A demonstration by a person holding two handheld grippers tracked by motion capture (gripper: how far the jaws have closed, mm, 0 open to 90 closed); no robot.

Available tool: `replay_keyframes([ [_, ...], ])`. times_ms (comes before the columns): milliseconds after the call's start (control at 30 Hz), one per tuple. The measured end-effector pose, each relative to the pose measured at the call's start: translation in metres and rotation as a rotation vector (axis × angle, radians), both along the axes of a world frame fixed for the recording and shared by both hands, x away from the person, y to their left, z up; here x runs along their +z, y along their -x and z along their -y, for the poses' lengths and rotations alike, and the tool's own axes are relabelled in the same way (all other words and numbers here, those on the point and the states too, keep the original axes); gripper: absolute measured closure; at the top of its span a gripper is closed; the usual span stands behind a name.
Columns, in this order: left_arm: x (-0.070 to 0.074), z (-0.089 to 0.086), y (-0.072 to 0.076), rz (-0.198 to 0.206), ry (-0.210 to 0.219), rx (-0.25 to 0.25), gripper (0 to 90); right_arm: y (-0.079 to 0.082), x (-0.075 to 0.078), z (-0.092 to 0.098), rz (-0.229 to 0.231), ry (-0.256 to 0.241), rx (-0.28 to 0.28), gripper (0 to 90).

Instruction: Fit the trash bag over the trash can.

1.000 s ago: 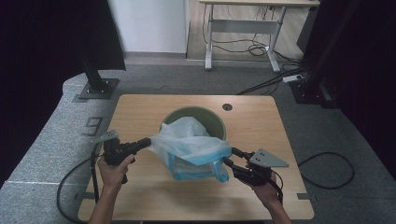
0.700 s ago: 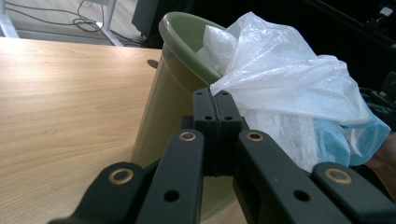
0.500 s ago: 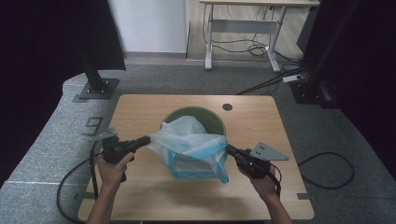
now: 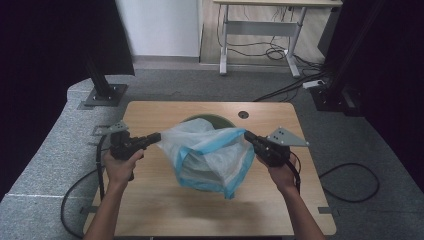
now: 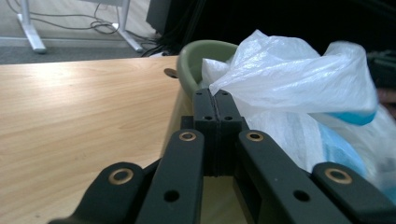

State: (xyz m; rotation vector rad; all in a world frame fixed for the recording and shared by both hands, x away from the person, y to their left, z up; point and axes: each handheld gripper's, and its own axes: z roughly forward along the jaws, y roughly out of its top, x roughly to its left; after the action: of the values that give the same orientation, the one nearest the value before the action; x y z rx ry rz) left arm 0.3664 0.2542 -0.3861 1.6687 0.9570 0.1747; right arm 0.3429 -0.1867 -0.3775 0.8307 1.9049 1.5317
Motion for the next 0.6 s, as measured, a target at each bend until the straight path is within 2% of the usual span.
replay_keyframes([
  [133,0.001,0.001,-0.014,-0.029,-0.02,0.018,89.8,-0.022,0.007,-0.006,-0.002,0.03,-0.048,88.9],
  [200,0.0,0.002,-0.02,-0.044,-0.031,0.029,89.8,-0.031,0.007,-0.006,-0.014,0.028,-0.066,88.9],
  [433,-0.005,0.005,-0.037,-0.071,-0.071,0.053,89.8,-0.063,-0.01,-0.014,-0.075,0.079,-0.106,88.9],
  [600,-0.015,0.013,-0.049,-0.101,-0.093,0.063,89.9,-0.079,-0.022,-0.019,-0.099,0.08,-0.114,88.9],
])
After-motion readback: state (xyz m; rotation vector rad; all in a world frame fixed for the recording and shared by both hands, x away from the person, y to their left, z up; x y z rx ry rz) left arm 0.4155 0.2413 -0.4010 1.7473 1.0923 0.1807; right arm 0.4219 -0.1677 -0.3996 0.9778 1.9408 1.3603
